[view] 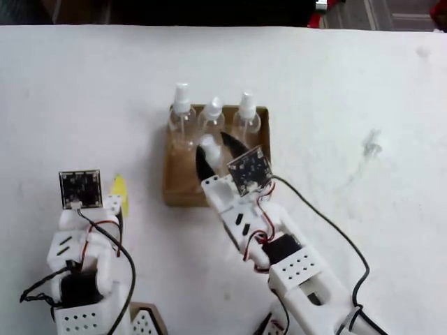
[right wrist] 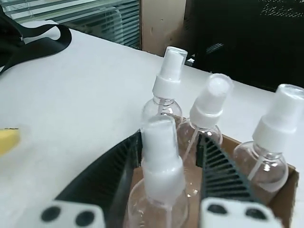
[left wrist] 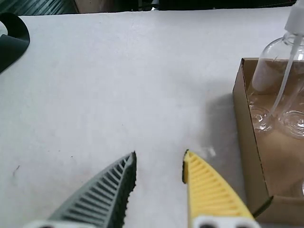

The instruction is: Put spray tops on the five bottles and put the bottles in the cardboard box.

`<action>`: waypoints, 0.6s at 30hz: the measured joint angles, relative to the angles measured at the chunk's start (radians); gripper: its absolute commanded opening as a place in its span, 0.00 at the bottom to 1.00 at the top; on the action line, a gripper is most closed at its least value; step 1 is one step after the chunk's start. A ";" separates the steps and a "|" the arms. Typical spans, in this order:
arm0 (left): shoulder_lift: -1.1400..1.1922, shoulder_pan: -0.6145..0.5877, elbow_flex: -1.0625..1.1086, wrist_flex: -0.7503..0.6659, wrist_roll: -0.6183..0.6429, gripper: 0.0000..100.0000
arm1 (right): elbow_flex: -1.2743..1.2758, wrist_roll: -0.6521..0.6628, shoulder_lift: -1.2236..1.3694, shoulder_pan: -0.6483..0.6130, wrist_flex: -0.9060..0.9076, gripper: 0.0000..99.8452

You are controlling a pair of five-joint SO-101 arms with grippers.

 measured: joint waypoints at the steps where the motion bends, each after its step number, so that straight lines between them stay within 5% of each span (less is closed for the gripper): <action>1: 0.000 0.000 0.000 0.000 0.000 0.15 | 0.000 0.000 0.000 -0.012 0.002 0.16; 8: 0.000 0.000 0.000 0.000 0.000 0.15 | -0.002 0.000 -0.006 -0.023 0.021 0.16; 18: 0.000 0.000 0.000 0.000 0.000 0.15 | -0.207 0.000 -0.103 -0.009 0.331 0.16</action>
